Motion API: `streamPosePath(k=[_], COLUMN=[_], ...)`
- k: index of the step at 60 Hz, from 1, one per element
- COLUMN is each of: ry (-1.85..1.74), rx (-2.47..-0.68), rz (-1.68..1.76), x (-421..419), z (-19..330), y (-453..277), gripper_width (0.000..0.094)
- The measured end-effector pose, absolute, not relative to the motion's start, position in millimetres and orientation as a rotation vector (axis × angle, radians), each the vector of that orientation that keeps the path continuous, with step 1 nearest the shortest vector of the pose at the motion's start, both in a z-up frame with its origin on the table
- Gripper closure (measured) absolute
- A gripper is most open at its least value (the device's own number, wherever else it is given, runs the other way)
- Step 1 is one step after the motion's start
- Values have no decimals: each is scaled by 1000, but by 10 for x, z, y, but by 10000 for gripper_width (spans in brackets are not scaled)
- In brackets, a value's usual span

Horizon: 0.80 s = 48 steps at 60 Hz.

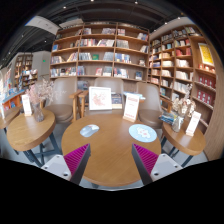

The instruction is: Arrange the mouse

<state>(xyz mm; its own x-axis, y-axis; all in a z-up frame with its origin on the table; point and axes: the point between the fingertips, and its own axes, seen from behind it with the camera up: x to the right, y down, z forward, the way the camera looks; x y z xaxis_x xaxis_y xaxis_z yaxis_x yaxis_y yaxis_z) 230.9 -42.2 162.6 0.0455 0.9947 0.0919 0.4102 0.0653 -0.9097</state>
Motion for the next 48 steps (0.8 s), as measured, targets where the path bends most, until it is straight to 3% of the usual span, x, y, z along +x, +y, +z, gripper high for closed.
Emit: streamPosePath(k=[29, 48], ry=[-1560, -1605], rx=[-1497, -1496], rz=[971, 912], x=[1368, 657], z=[972, 441], y=[-1521, -1807], gripper_width=[82, 85])
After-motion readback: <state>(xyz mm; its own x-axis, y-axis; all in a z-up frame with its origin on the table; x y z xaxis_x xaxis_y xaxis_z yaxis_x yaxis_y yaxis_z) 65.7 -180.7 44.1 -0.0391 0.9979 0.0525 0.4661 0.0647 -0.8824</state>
